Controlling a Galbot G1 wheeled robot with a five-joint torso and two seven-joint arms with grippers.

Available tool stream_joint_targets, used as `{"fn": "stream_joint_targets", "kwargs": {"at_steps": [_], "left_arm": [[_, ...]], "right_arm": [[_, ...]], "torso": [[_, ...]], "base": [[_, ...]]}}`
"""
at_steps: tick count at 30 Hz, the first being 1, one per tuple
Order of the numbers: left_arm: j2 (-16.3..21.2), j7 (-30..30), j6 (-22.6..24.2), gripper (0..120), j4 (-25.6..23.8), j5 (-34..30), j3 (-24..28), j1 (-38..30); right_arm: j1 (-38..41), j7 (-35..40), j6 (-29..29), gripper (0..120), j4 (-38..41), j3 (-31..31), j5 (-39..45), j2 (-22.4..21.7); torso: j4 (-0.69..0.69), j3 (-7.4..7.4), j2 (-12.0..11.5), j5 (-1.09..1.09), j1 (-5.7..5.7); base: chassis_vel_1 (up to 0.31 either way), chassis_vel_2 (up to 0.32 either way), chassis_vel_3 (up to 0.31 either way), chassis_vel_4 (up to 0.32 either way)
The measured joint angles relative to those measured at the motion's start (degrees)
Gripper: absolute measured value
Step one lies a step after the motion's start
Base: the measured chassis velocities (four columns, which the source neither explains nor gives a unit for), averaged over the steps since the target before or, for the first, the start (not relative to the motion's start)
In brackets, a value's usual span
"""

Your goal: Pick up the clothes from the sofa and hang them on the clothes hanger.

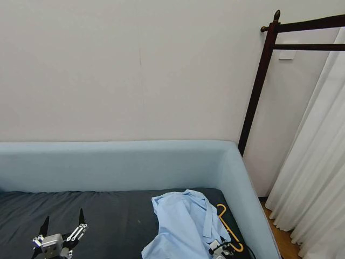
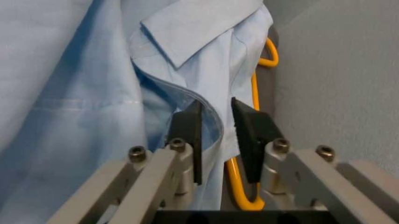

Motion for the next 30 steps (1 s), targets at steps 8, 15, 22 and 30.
{"fn": "stream_joint_targets", "kwargs": {"at_steps": [8,15,22,30], "left_arm": [[-0.05,-0.12,0.01,100,0.16,0.01,0.04,-0.12],[-0.05,-0.19,0.01,100,0.25,-0.1,0.12,-0.29],[0.09,-0.41,-0.32,100,0.24,-4.15,1.07,-1.64],[1.64,1.57,-2.9,100,2.2,-17.47,6.21,-6.82]], "right_arm": [[0.02,-1.32,0.35,0,-0.1,0.24,0.26,-0.81],[-0.51,-1.39,6.58,0,2.27,2.8,-1.05,-1.84],[1.45,-9.67,24.6,0,9.39,10.46,-0.25,-2.83],[12.21,-15.23,35.57,0,16.99,10.26,13.57,-5.68]], "torso": [[0.0,0.0,0.01,0.0,0.0],[-0.01,0.0,0.01,0.01,0.0],[0.0,0.0,0.0,0.0,0.0],[-0.01,0.01,0.0,0.0,0.0]], "base": [[0.0,0.0,0.0,0.0],[0.0,0.0,0.0,0.0],[0.0,0.0,0.0,0.0],[0.0,0.0,0.0,0.0]]}}
